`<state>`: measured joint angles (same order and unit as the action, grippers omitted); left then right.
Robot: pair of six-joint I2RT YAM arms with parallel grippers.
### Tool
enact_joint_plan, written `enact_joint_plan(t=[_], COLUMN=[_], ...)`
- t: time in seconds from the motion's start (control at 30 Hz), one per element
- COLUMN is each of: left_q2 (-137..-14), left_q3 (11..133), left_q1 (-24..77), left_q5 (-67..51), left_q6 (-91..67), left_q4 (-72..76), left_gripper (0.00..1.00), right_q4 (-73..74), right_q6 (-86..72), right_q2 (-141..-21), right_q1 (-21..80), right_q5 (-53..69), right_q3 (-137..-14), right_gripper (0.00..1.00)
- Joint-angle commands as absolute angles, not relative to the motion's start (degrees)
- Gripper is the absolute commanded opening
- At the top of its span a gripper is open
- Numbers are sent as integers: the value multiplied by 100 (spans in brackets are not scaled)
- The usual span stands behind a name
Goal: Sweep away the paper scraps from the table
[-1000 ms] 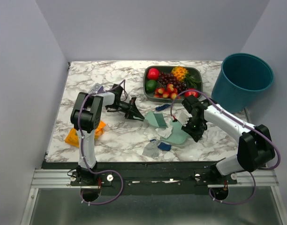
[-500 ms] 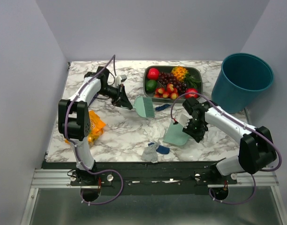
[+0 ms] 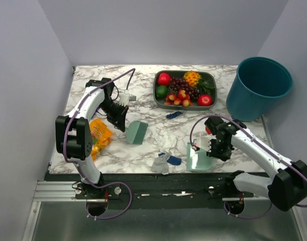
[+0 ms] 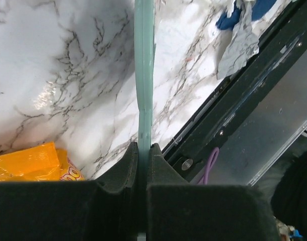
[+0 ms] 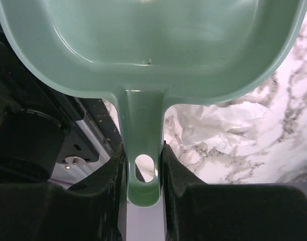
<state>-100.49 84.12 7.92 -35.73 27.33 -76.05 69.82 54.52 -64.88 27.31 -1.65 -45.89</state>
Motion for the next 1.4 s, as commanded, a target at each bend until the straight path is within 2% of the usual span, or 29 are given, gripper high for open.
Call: enact_joint_plan(t=[0.0, 0.23, 0.5, 0.6, 1.03, 1.2, 1.37], left_q2=[-9984, -10133, -10950, -11318, -11900, -11936, -11672], left_q3=[7973, 7699, 7874, 8251, 9254, 9562, 9694], left_q1=[826, 1256, 1951, 1978, 1978, 1969, 1872], left_q5=[-3445, -3612, -4042, -4630, -5695, -5792, -5705], left_q6=[2989, 3269, 3498, 3314, 2303, 1978, 1933], left_q4=[-8684, -8666, -8596, -8586, -8675, -8675, -8684], left_gripper=[0, 0, 0, 0, 0, 0, 0], right_q4=[7251, 7365, 7128, 7146, 6759, 6618, 6540], right_q6=[5503, 4528, 4140, 4078, 3710, 3542, 3586], right_q2=[-7195, -8400, -8911, -9113, -9457, -9624, -9291], right_q1=[2742, 3014, 3620, 3647, 3647, 3647, 3647], right_q5=[-27, 650, 695, 756, 1054, 1353, 1555], right_q3=[-4745, -5597, -5976, -6152, -6591, -6855, -6654], right_gripper=[0, 1, 0, 1, 1, 1, 1])
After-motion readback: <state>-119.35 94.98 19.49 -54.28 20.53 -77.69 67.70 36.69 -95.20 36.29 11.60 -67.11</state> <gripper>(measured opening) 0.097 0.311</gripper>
